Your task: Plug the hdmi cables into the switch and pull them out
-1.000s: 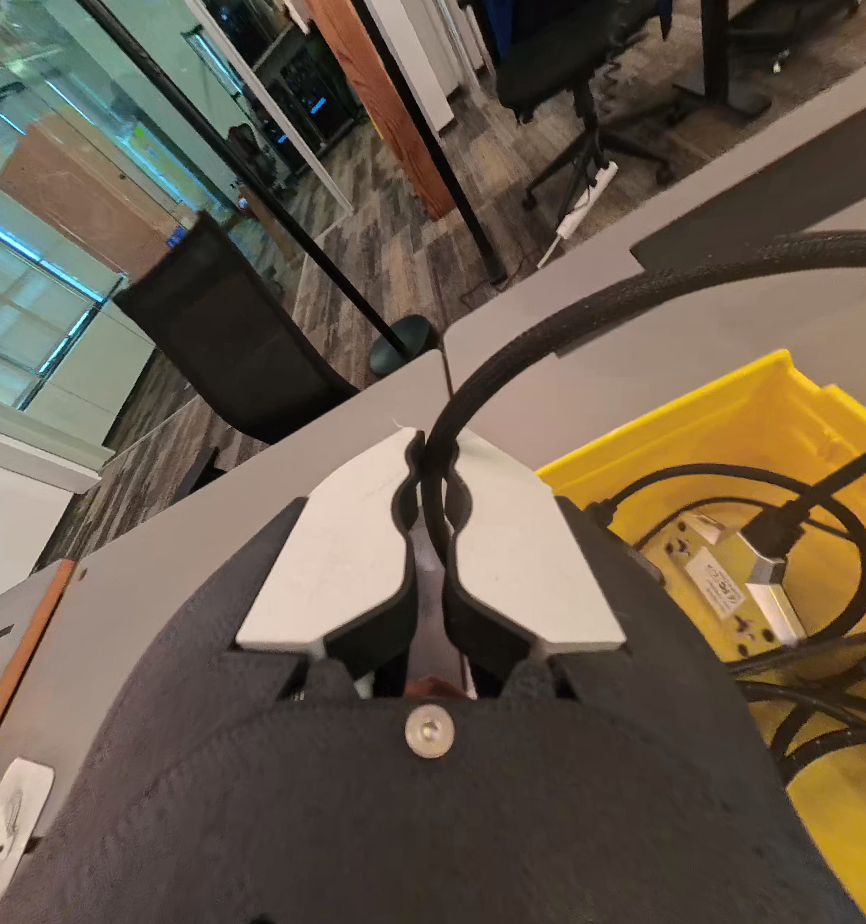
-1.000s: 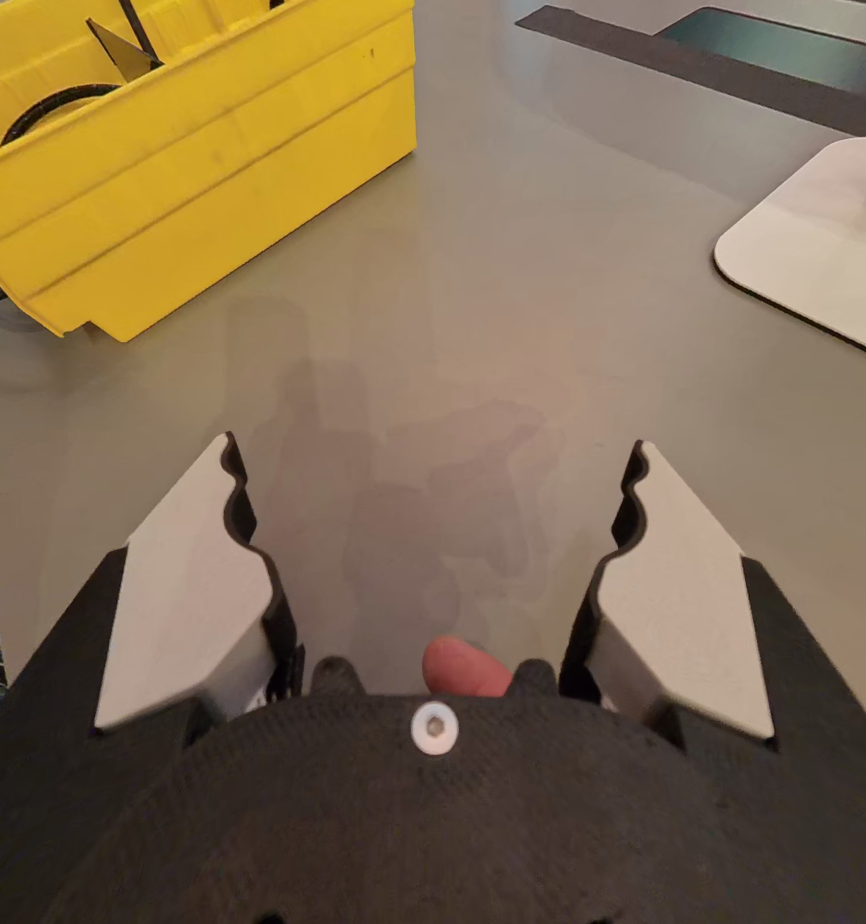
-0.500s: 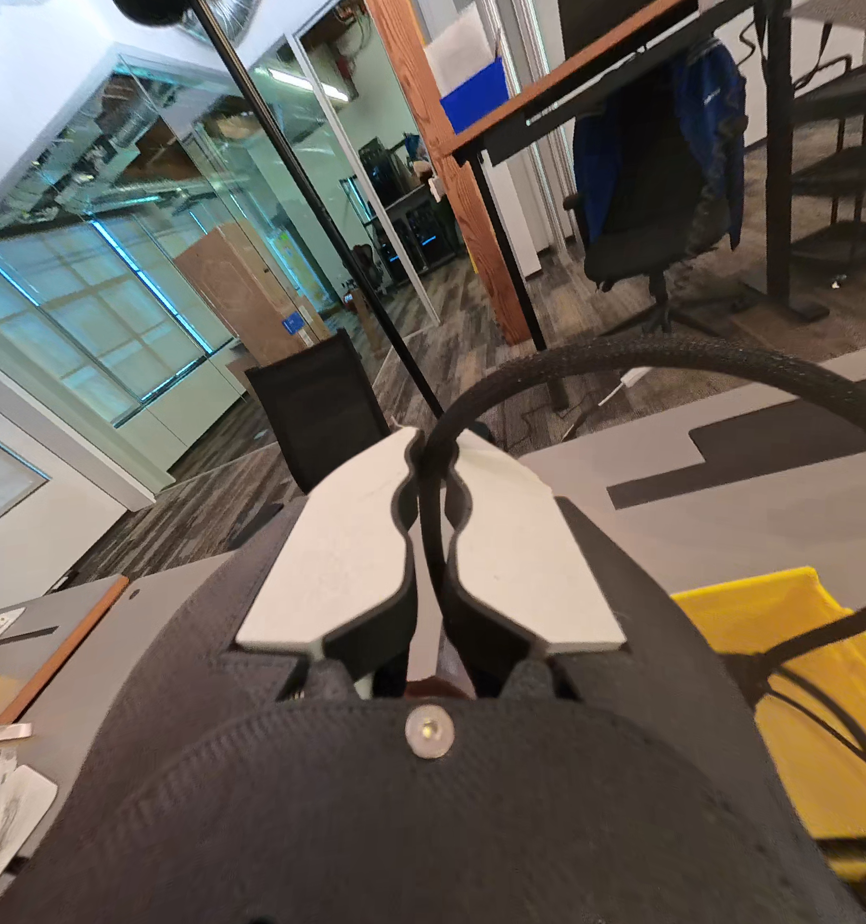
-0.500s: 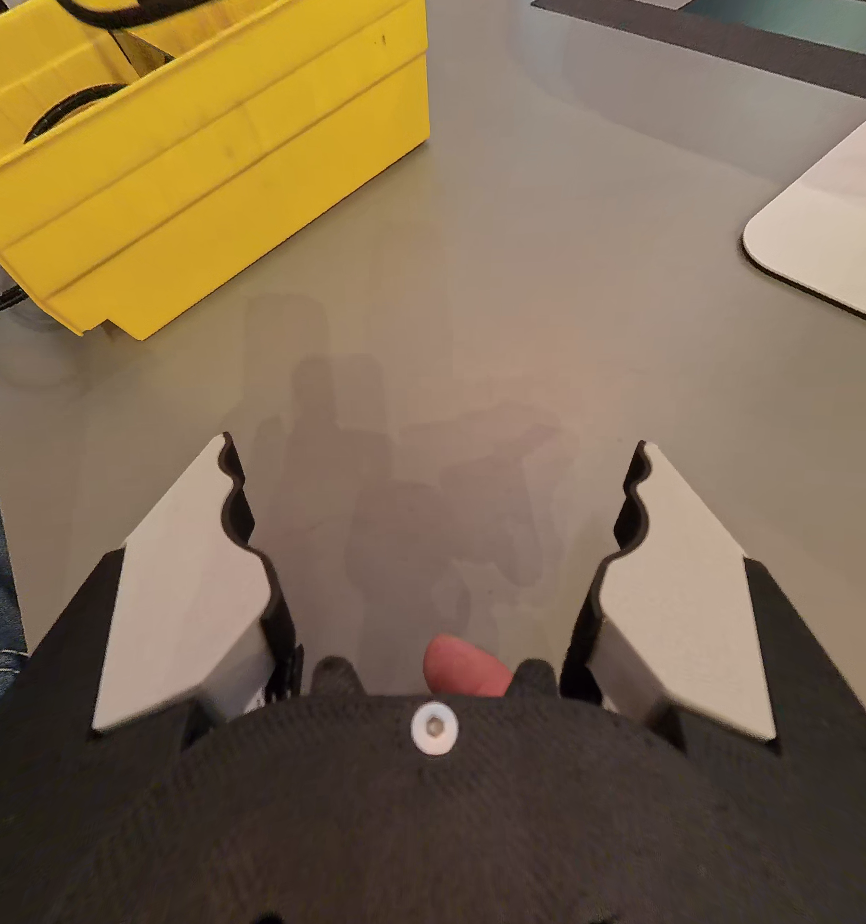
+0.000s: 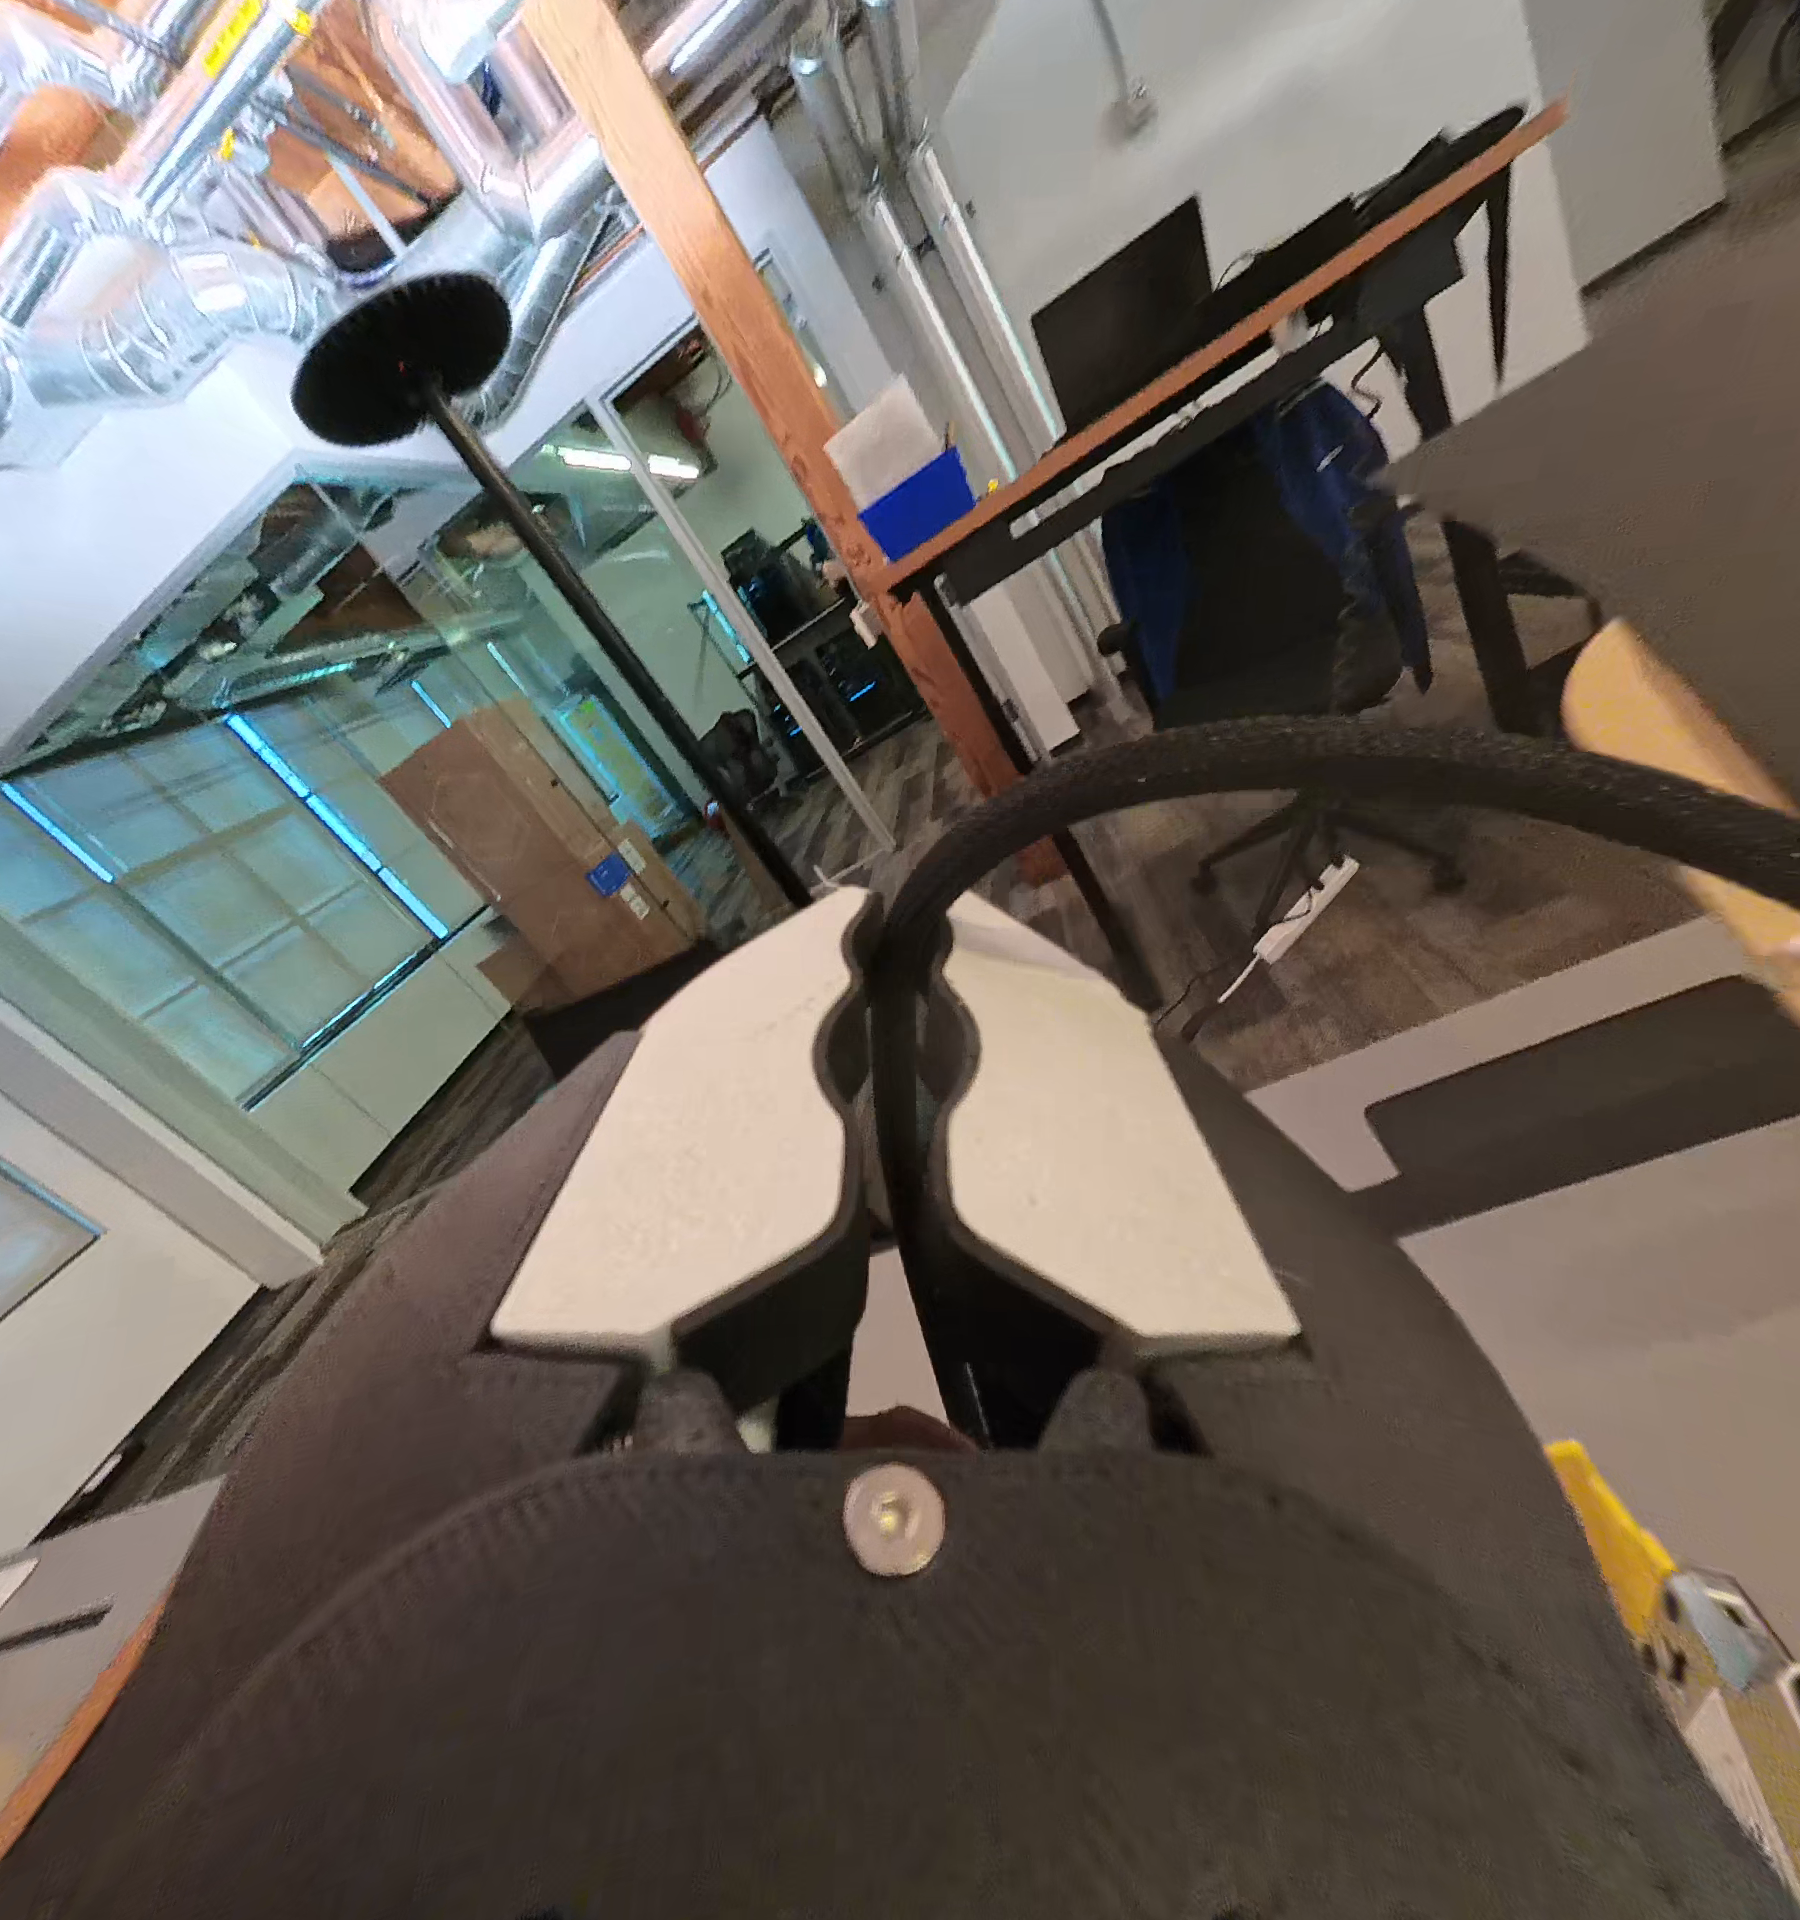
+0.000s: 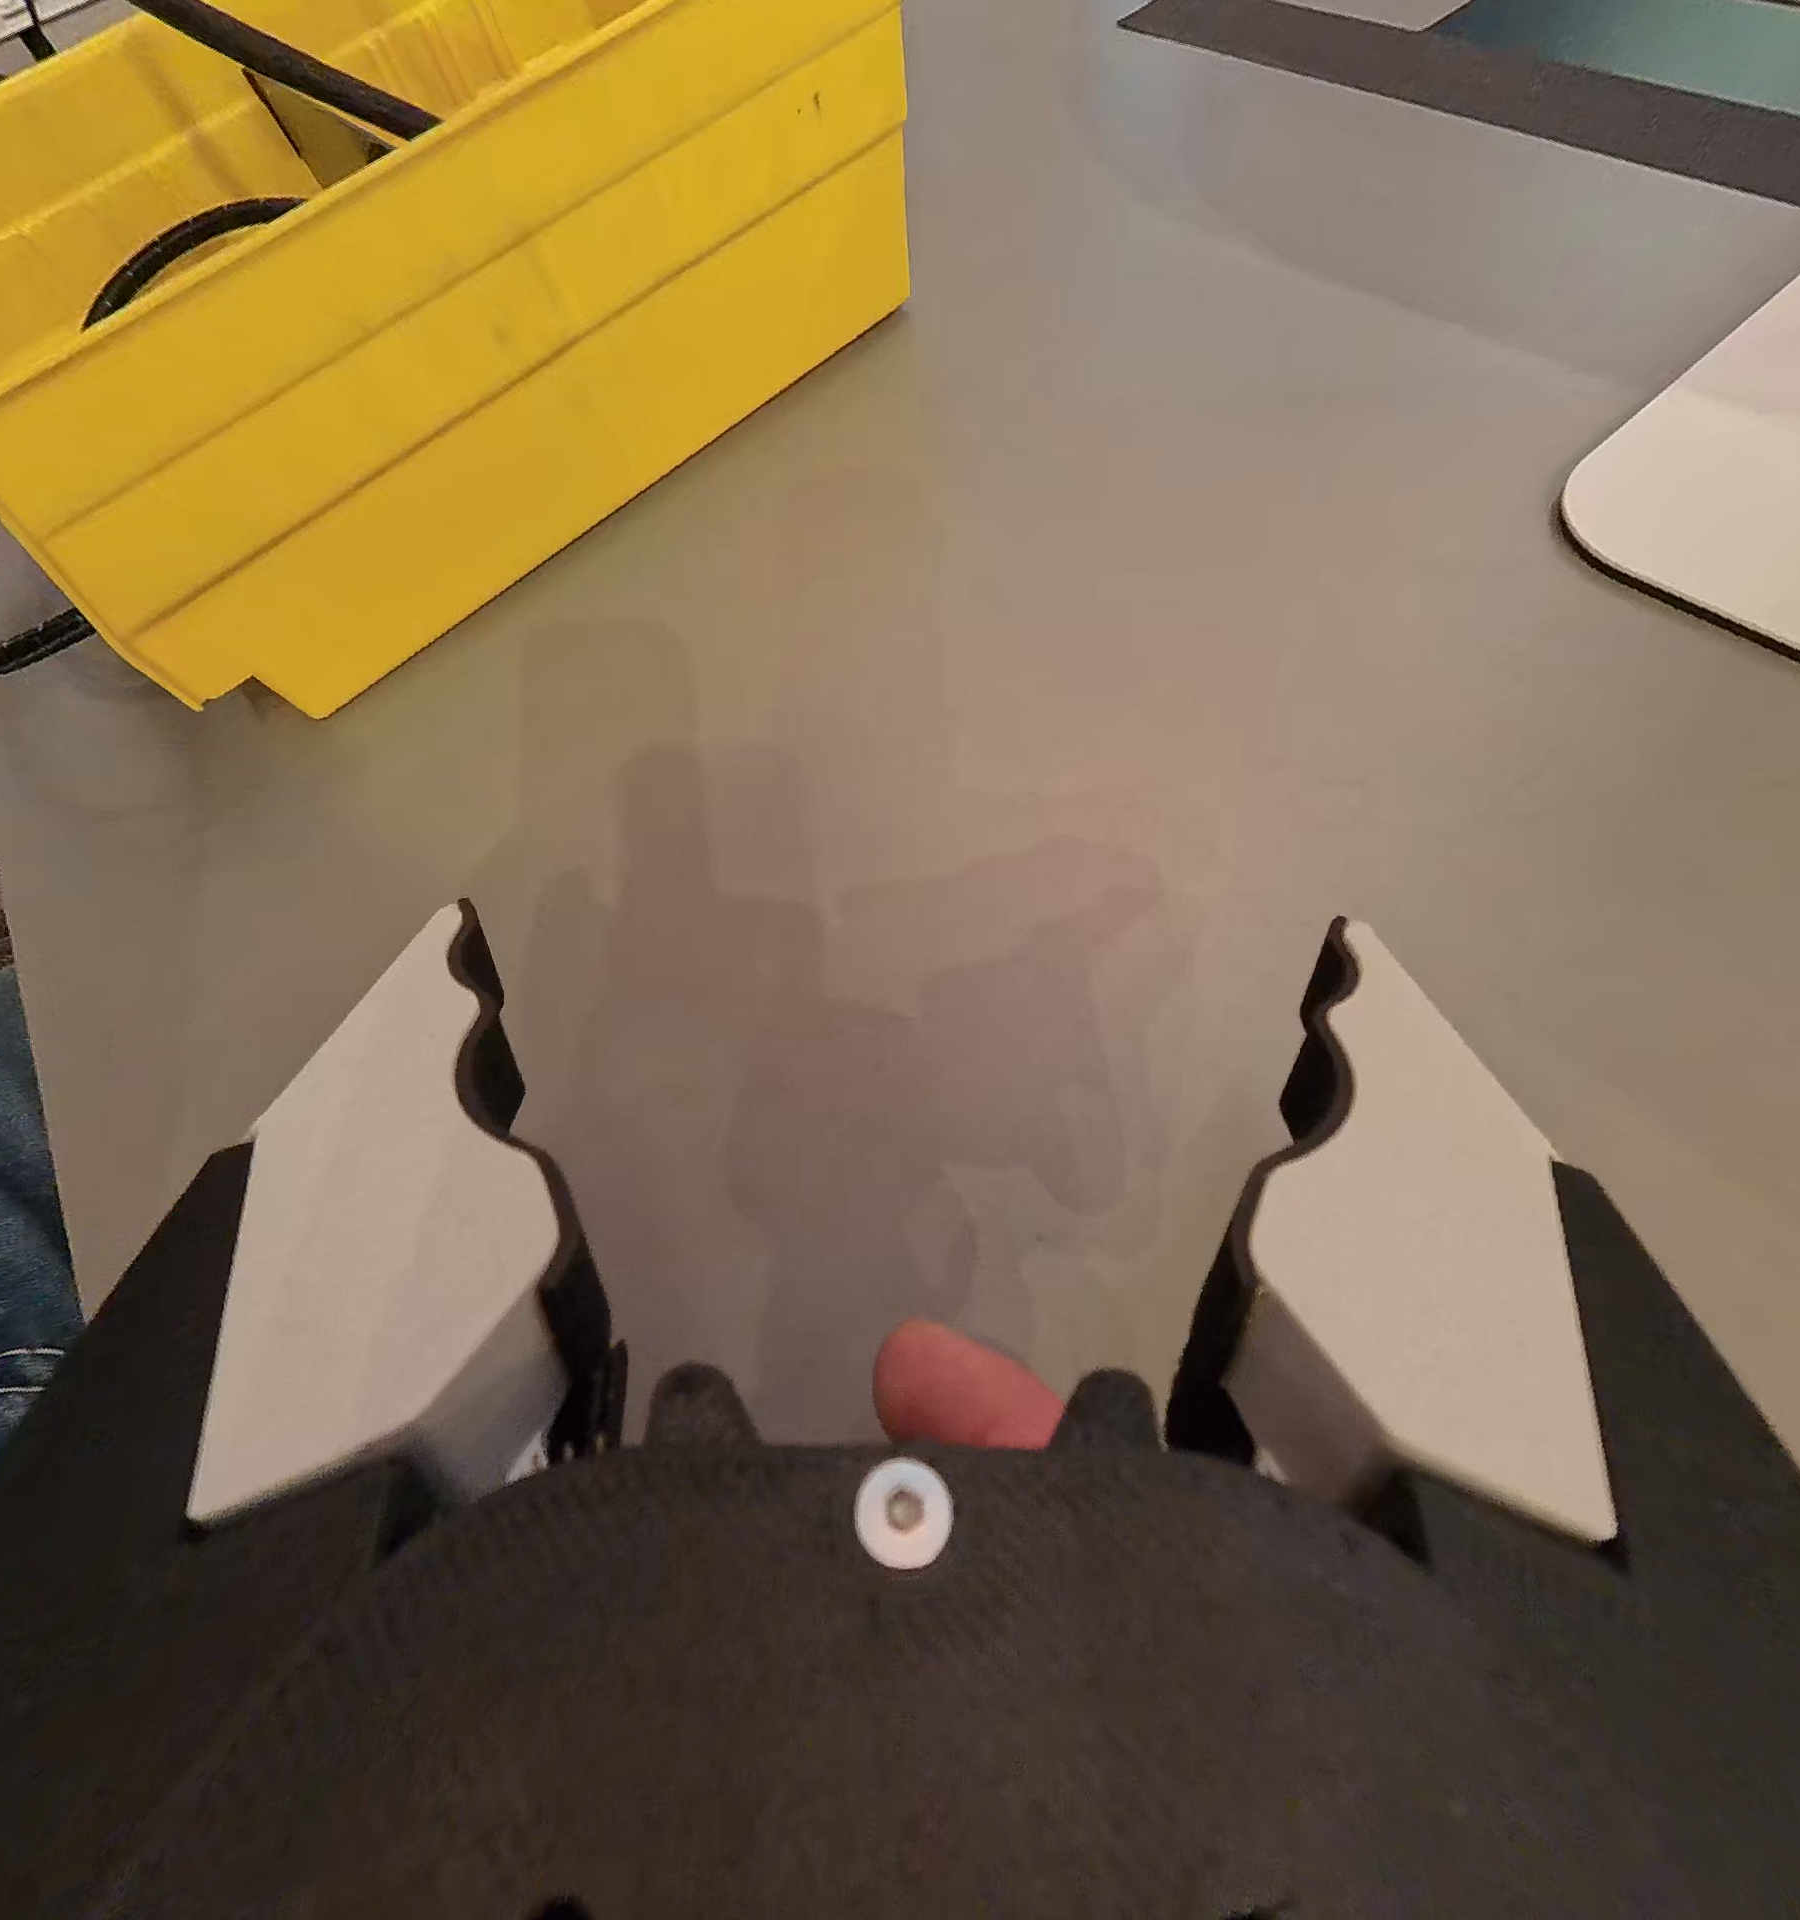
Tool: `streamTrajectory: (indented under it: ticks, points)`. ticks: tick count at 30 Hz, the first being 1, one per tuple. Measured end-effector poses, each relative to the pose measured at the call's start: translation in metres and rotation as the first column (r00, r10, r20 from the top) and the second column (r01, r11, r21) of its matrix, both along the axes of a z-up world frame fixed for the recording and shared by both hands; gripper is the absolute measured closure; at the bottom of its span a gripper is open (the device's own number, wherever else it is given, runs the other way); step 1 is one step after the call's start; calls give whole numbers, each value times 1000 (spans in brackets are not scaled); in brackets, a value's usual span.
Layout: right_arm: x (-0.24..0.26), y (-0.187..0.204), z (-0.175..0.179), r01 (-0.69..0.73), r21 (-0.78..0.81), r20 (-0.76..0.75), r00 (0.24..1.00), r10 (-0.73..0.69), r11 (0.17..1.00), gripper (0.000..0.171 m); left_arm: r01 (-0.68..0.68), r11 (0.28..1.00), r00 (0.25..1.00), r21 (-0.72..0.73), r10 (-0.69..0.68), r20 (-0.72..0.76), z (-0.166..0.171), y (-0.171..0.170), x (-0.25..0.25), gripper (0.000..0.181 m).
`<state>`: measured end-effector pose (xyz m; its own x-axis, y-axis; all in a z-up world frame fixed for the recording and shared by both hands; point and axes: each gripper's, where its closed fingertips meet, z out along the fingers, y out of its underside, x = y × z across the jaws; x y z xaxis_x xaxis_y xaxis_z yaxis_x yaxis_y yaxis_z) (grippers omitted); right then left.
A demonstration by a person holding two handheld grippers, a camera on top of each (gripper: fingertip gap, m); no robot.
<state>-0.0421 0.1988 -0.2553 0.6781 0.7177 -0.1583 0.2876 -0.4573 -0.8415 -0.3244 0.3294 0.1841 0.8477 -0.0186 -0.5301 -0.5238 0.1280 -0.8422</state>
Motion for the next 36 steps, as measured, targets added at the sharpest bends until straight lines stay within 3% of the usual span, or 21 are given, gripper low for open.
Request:
streamTrajectory:
  ticks: [6,14,20,30,36]
  points:
    - [3,2,3,16,-14,-31,999,-16,1000,23,130,989,991,71,-130,-16,56,-9,68,176]
    - [6,3,6,29,-24,-66,997,-30,999,22,284,949,954,137,-265,-142,119,-25,179,177]
    - [10,5,11,41,-25,-92,995,-44,999,21,448,887,892,114,-435,-120,145,-32,241,176]
    - [12,5,13,45,-38,-119,992,-49,998,20,548,835,834,45,-542,-99,136,-30,298,176]
    - [18,8,16,64,-44,-145,987,-70,997,20,564,821,820,-85,-569,-61,76,-17,300,177]
